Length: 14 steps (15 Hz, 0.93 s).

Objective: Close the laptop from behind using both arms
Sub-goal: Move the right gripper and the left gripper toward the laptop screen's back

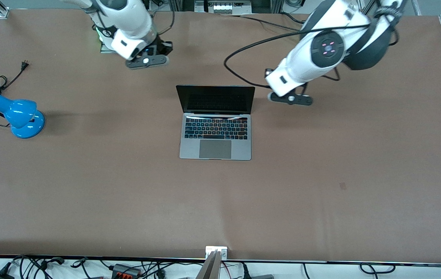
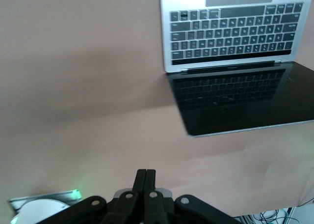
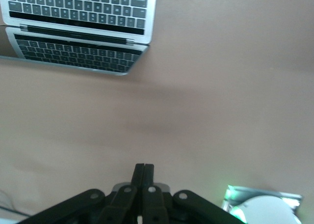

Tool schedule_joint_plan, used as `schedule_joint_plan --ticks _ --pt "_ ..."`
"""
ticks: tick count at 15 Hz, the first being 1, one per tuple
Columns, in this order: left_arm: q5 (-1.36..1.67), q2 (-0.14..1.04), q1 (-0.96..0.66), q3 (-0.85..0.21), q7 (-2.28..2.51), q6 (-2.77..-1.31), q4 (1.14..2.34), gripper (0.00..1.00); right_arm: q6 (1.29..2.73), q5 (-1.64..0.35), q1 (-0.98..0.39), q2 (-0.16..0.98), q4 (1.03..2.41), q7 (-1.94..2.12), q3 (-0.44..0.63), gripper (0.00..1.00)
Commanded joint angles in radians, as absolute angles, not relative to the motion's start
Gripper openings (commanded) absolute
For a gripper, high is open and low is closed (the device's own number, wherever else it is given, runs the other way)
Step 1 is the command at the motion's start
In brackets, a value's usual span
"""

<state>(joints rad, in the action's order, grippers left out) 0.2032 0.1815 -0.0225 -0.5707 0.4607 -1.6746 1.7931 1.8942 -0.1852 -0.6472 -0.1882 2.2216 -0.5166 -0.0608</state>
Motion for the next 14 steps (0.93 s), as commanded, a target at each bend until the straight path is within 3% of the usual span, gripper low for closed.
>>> schedule_joint_plan --ticks 1,7,12,14 --pt "0.236 0.183 -0.038 -0.61 0.453 -1.796 1.9 0.0 2.003 -0.192 -0.699 -0.201 2.298 -0.561 -0.049 0.0" --pt "0.236 0.124 -0.025 -0.732 0.439 -1.891 2.031 0.0 2.112 -0.19 -0.773 -0.117 2.307 -0.6 -0.049 0.0" --pt "0.239 0.124 -0.04 -0.739 0.44 -2.09 2.149 0.0 2.25 -0.184 -0.798 -0.057 2.315 -0.62 -0.049 0.0" --pt "0.238 0.147 -0.038 -0.739 0.44 -2.097 2.145 0.0 2.337 -0.152 -0.793 -0.02 2.313 -0.618 -0.048 0.0"
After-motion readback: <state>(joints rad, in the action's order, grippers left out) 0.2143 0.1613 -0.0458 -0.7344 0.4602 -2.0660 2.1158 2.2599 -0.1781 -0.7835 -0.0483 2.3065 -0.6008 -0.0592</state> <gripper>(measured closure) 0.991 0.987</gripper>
